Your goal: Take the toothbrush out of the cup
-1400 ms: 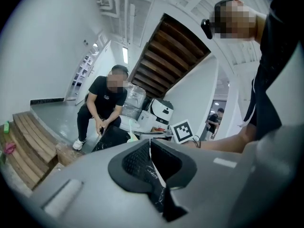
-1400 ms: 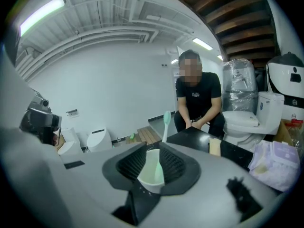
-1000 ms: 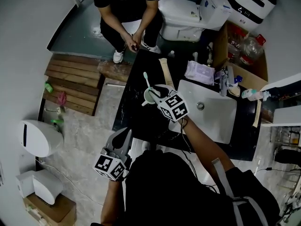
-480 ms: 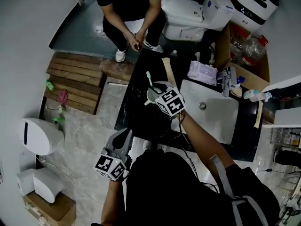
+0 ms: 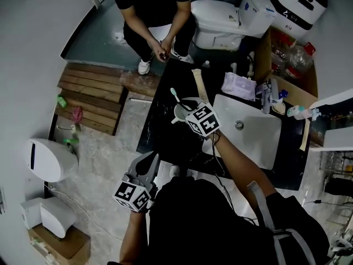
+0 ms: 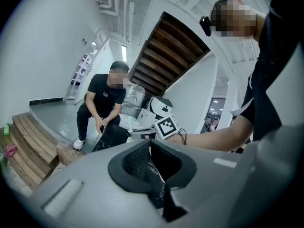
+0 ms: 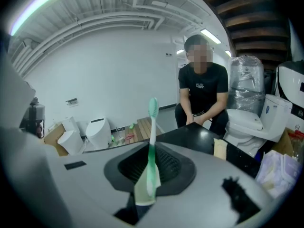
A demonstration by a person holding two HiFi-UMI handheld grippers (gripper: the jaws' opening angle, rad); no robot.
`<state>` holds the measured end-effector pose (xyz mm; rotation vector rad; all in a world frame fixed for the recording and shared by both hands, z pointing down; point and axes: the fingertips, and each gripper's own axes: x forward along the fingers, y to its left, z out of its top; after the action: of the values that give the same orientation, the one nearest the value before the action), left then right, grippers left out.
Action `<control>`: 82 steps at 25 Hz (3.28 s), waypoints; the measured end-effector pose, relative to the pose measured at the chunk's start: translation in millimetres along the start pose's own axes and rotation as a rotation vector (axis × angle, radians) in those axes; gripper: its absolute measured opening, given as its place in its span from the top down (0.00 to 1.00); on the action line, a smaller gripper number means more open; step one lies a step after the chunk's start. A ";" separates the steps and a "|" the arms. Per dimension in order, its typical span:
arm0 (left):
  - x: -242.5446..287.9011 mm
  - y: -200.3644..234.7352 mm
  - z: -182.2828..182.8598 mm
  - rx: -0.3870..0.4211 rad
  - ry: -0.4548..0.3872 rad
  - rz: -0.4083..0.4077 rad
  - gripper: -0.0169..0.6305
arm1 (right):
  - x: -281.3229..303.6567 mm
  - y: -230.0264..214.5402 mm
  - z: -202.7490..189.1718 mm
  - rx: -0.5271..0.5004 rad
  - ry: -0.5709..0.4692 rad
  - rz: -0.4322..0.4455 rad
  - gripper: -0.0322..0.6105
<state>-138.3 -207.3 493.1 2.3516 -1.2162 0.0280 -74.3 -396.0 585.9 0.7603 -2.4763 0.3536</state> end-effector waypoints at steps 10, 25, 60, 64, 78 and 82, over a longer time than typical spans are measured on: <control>3.5 -12.0 -1.2 0.010 0.012 -0.033 0.95 | -23.9 -1.1 -3.0 0.038 -0.037 -0.011 0.88; -5.7 -26.5 -5.0 0.024 0.002 -0.058 0.95 | -66.6 -1.2 4.1 0.072 -0.107 -0.074 0.88; -19.8 -56.8 -2.9 0.031 -0.037 -0.149 0.95 | -169.5 53.5 12.7 0.070 -0.246 -0.106 0.88; -16.9 -58.0 -3.0 0.033 -0.025 -0.160 0.95 | -178.3 61.4 10.9 0.064 -0.248 -0.100 0.88; -5.0 -69.0 -1.2 0.052 -0.014 -0.214 0.95 | -218.6 75.5 -1.2 0.051 -0.260 -0.111 0.88; -5.2 -70.2 -1.7 0.051 -0.010 -0.214 0.95 | -228.5 77.4 -2.7 0.056 -0.269 -0.111 0.88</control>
<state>-86.9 -168.6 464.5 2.5166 -0.9731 -0.0248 43.2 -230.6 455.4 1.0237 -2.6663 0.2976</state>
